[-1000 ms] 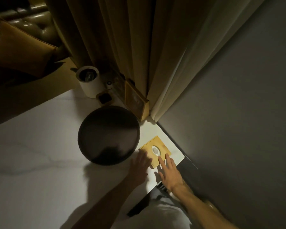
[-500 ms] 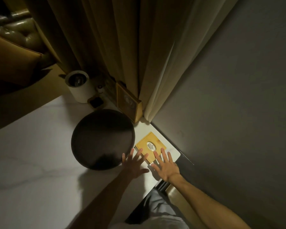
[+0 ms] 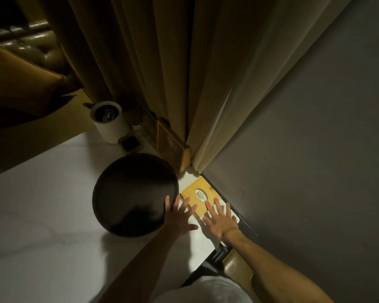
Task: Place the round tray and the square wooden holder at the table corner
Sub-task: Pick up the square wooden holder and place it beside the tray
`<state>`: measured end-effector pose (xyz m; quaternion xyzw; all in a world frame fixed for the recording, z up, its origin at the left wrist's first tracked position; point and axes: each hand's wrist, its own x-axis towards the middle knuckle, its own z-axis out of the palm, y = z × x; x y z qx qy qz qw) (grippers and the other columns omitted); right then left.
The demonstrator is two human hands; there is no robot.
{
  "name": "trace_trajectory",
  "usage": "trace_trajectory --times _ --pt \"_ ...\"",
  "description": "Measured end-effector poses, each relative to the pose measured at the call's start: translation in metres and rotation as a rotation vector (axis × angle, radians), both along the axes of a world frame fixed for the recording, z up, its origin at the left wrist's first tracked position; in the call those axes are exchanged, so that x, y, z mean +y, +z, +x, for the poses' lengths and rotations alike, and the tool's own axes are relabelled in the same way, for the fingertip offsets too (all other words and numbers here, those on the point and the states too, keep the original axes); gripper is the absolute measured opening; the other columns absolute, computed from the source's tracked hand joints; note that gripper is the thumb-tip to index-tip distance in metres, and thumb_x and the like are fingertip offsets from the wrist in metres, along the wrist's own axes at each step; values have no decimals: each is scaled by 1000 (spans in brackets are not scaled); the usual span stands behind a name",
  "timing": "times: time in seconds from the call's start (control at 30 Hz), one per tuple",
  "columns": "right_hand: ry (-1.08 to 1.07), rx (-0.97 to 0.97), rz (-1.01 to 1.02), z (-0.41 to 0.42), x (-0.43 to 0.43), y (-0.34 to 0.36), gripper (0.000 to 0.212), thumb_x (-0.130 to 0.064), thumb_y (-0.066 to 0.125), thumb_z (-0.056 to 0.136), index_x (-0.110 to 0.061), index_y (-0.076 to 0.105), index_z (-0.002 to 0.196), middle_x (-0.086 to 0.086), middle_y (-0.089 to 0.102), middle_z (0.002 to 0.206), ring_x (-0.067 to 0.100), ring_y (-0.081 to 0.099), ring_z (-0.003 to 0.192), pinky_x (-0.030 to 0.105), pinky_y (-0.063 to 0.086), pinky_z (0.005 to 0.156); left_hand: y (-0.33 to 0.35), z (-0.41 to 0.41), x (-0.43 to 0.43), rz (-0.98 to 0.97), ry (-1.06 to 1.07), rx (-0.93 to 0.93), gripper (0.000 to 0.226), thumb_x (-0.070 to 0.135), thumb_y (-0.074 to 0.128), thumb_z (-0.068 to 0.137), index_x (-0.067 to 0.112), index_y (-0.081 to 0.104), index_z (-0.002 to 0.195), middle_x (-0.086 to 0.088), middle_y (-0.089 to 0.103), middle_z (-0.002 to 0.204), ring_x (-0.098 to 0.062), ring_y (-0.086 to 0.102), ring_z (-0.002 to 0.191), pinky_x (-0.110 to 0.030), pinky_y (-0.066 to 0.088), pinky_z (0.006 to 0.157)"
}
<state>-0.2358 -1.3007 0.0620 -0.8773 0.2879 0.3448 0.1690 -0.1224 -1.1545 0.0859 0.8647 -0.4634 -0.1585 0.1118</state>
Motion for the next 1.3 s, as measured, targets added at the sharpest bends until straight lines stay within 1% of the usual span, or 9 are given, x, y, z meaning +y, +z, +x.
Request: trace_trajectory --times 0.27,0.37,0.43,0.63,0.73,0.83,1.13,1.23,1.3 --pt "70 10 -17 2 -7 -4 68 -62 14 99 -37 -13 155 1 -27 163 41 -13 152 62 8 122 0 -5 -8 12 12 35 70 69 2 82 24 46 114 -4 45 122 -26 49 110 -61 56 78" --pt "79 17 -7 3 -7 -7 68 -59 15 100 -34 -14 156 4 -29 163 38 -14 152 61 10 122 0 -3 -9 64 10 74 70 69 1 82 26 44 116 -8 60 123 -32 66 107 -59 57 78" --pt "65 5 5 3 -6 -8 69 -60 16 100 -34 -14 156 4 -29 163 38 -14 152 60 12 122 -1 -3 -7 106 13 82 70 68 0 83 28 44 118 -3 73 114 -28 72 97 -58 57 77" --pt "43 -14 22 3 -8 -8 70 -61 19 99 -35 -14 155 0 -29 163 35 -17 152 61 16 121 1 -3 -4 203 20 46 66 67 -1 83 30 36 123 4 72 115 -23 71 99 -54 58 80" --pt "39 -19 25 4 -10 -9 70 -60 21 99 -36 -14 155 -2 -28 163 34 -18 152 62 18 120 0 -1 -7 228 22 15 62 76 25 79 32 37 121 5 72 116 -22 72 99 -54 58 78" --pt "40 -23 32 4 -13 -10 70 -59 23 100 -36 -14 155 -2 -28 163 34 -18 152 61 20 120 -8 -3 -8 218 -3 -32 90 82 63 51 34 37 123 3 66 125 -23 70 102 -55 58 80" --pt "30 -15 68 7 -18 -10 70 -55 26 101 -35 -14 155 -2 -29 163 33 -18 152 61 18 120 -14 -3 -9 296 -85 -154 89 74 72 48 38 39 123 5 67 126 -26 66 111 -62 54 83" --pt "54 -17 62 9 -20 -9 69 -53 25 102 -33 -13 156 1 -28 163 34 -17 152 59 14 122 -13 -2 -11 302 -82 -161 82 72 75 47 42 56 121 4 67 126 -27 66 112 -63 54 83" --pt "84 -18 42 9 -22 -8 69 -53 24 102 -32 -12 156 3 -27 164 36 -16 152 57 13 123 -12 -2 -15 366 -56 -137 78 71 75 52 44 57 123 3 60 135 -29 59 121 -66 49 90"
